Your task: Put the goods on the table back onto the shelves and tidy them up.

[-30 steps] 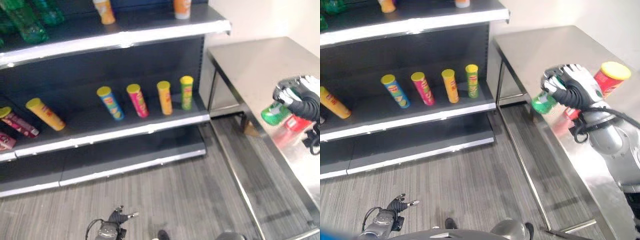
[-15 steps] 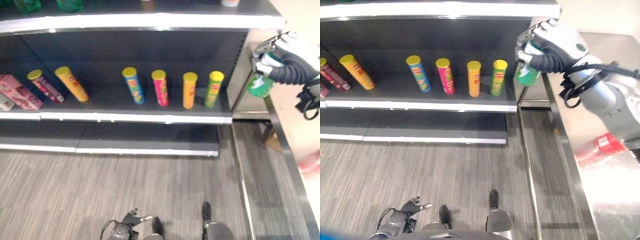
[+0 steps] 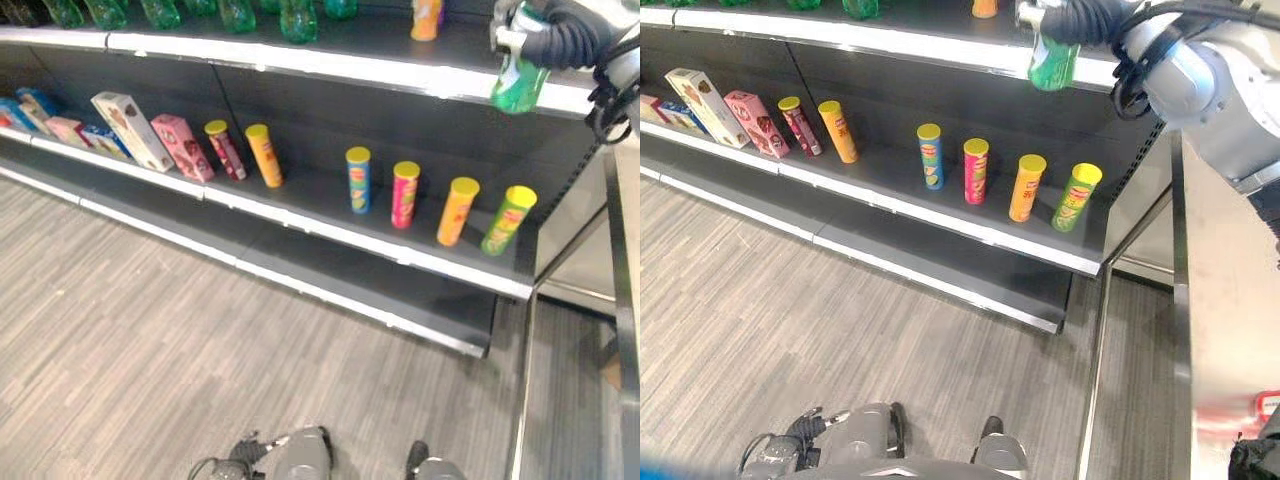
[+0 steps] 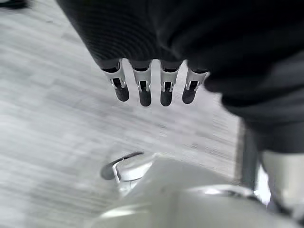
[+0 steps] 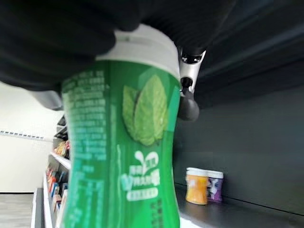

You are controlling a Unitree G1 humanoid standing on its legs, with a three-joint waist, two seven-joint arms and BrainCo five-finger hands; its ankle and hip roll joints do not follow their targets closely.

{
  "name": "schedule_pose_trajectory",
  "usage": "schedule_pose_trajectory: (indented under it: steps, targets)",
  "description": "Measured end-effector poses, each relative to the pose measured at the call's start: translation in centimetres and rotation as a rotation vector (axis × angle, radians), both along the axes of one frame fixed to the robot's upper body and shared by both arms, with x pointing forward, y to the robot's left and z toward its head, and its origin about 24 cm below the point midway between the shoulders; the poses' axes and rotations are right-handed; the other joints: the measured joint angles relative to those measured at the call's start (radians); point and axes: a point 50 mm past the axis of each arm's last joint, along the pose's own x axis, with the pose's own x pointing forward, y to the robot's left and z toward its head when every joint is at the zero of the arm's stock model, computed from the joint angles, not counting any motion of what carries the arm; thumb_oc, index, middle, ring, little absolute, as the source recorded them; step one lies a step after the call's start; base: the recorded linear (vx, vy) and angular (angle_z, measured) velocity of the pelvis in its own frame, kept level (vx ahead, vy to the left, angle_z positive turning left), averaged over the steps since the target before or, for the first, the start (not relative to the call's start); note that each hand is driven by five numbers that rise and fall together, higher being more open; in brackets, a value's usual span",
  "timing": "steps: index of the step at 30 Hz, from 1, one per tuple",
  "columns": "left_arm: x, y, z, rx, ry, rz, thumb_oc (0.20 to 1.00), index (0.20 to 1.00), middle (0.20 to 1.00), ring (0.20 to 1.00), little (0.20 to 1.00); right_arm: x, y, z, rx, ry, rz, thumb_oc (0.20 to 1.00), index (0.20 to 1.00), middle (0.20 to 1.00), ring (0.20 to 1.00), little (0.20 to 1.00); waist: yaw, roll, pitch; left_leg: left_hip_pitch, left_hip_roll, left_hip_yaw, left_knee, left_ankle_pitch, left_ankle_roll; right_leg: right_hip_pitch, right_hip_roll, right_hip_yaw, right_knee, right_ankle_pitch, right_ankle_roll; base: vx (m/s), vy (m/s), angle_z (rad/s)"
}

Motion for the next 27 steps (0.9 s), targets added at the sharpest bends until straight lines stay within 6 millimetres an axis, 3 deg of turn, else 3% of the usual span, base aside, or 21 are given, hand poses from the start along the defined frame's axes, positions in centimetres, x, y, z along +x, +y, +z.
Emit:
schedule_pose_trajectory:
  steps: [1,3,7,10,11,13,15,17,18,21,23,25,27]
  targets:
    - [-0.4,0.2,0.0,0.004,0.009,0.0,1.0,1.0,1.0,1.0,1.0,0.6,-0.2,-0.6,0.01,0.025,-0.016,0.2,0.2,0.2,0.2,0.2,-0.009,0.014,-0.013,0.056,0.029,-0.009,-0.238,-0.024,0.027,0.002,0.038,0.006,-0.037,0.004,-0.004,0.25,0.14,0.03]
    - [0.1,0.0,0.0,-0.001,-0.001,-0.007,1.0,1.0,1.0,1.0,1.0,1.4,-0.8,-1.0,0.031,0.046,-0.054,0.2,0.2,0.2,0.2,0.2,-0.016,0.026,-0.016,0.064,0.054,-0.036,-0.436,-0.018,0.028,0.004,0.062,0.011,-0.067,0.019,-0.003,0.3,0.119,0.1]
    - [0.2,-0.8,-0.1,-0.016,-0.007,-0.031,1.0,1.0,1.0,1.0,1.0,2.8,-2.2,-2.7,0.04,0.11,-0.131,0.2,0.2,0.2,0.2,0.2,0.015,0.069,-0.037,0.016,0.089,-0.025,-0.449,-0.016,0.031,0.039,0.071,0.056,-0.1,0.027,0.003,0.33,0.124,-0.11]
    - [-2.2,-1.0,-0.7,-0.023,0.053,-0.014,1.0,1.0,1.0,1.0,1.0,3.1,-1.6,-3.3,0.025,0.131,-0.117,0.2,0.2,0.2,0.2,0.2,0.006,0.14,-0.082,0.069,0.072,-0.018,-0.449,-0.014,0.041,0.088,0.061,0.093,-0.1,-0.007,0.073,0.27,0.177,-0.44]
    - [-3.4,-1.2,-0.9,-0.03,0.077,-0.005,1.0,1.0,1.0,1.0,1.0,3.2,-1.1,-3.5,0.031,0.133,-0.102,0.2,0.2,0.2,0.2,0.2,0.01,0.174,-0.107,0.102,0.059,-0.007,-0.447,-0.008,0.093,0.092,0.061,0.117,-0.098,-0.005,0.109,0.27,0.207,-0.71]
    - [-3.0,0.7,-0.3,0.03,0.062,0.016,1.0,1.0,1.0,1.0,1.0,3.8,-0.3,-6.1,0.051,0.198,-0.069,0.2,0.2,0.2,0.2,0.2,-0.027,0.083,-0.139,0.128,-0.053,0.054,-0.446,-0.06,0.163,0.089,-0.055,0.116,-0.091,0.002,0.143,0.3,0.267,-0.52]
    - [-1.0,0.6,0.1,0.035,0.004,0.005,1.0,1.0,1.0,1.0,1.0,4.0,0.4,-6.3,0.059,0.206,-0.055,0.2,0.2,0.2,0.2,0.2,-0.03,0.073,-0.142,0.133,-0.097,0.075,-0.446,-0.072,0.184,0.07,-0.106,0.113,-0.072,0.025,0.171,0.17,0.186,-0.33]
    - [1.2,0.5,0.7,0.037,-0.073,-0.01,1.0,1.0,1.0,1.0,1.0,4.0,1.0,-6.4,0.056,0.209,-0.032,0.2,0.2,0.2,0.2,0.2,-0.023,0.067,-0.142,0.141,-0.126,0.084,-0.446,-0.093,0.203,0.054,-0.128,0.112,-0.059,0.053,0.191,0.21,0.256,-0.35]
    - [2.1,0.5,0.9,0.042,-0.091,-0.014,1.0,1.0,1.0,1.0,1.0,4.3,2.4,-6.5,0.067,0.214,0.005,0.2,0.2,0.2,0.2,0.2,-0.028,0.071,-0.141,0.154,-0.134,0.094,-0.446,-0.11,0.218,0.03,-0.141,0.111,-0.008,0.053,0.193,0.1,0.143,-0.38]
    - [3.2,0.4,1.3,0.041,-0.127,-0.025,1.0,1.0,1.0,1.0,1.0,4.5,2.8,-6.3,0.069,0.213,0.013,0.2,0.2,0.2,0.2,0.2,-0.023,0.063,-0.139,0.178,-0.146,0.114,-0.446,-0.127,0.229,-0.006,-0.164,0.102,0.072,0.062,0.204,0.06,0.103,-0.28]
    - [3.4,0.6,1.3,0.051,-0.122,-0.027,1.0,1.0,1.0,1.0,1.0,5.0,3.4,-5.4,0.077,0.192,0.008,0.2,0.2,0.2,0.2,0.2,-0.023,0.068,-0.132,0.181,-0.137,0.135,-0.446,-0.146,0.237,-0.096,-0.182,0.097,0.208,0.058,0.207,0.09,-0.005,-0.29]
    - [3.6,0.6,1.4,0.056,-0.127,-0.028,1.0,1.0,1.0,1.0,1.0,5.2,2.9,-4.8,0.089,0.177,-0.017,0.2,0.2,0.2,0.2,0.2,-0.02,0.064,-0.121,0.191,-0.136,0.127,-0.446,-0.154,0.249,-0.106,-0.189,0.083,0.227,0.032,0.221,0.06,-0.043,-0.07]
    - [3.7,0.6,1.5,0.057,-0.129,-0.033,1.0,1.0,1.0,1.0,1.0,5.2,2.6,-3.7,0.103,0.149,-0.035,0.2,0.2,0.2,0.2,0.2,-0.014,0.052,-0.114,0.193,-0.14,0.126,-0.446,-0.154,0.25,-0.103,-0.169,0.084,0.139,0.033,0.225,0.08,-0.101,0.02]
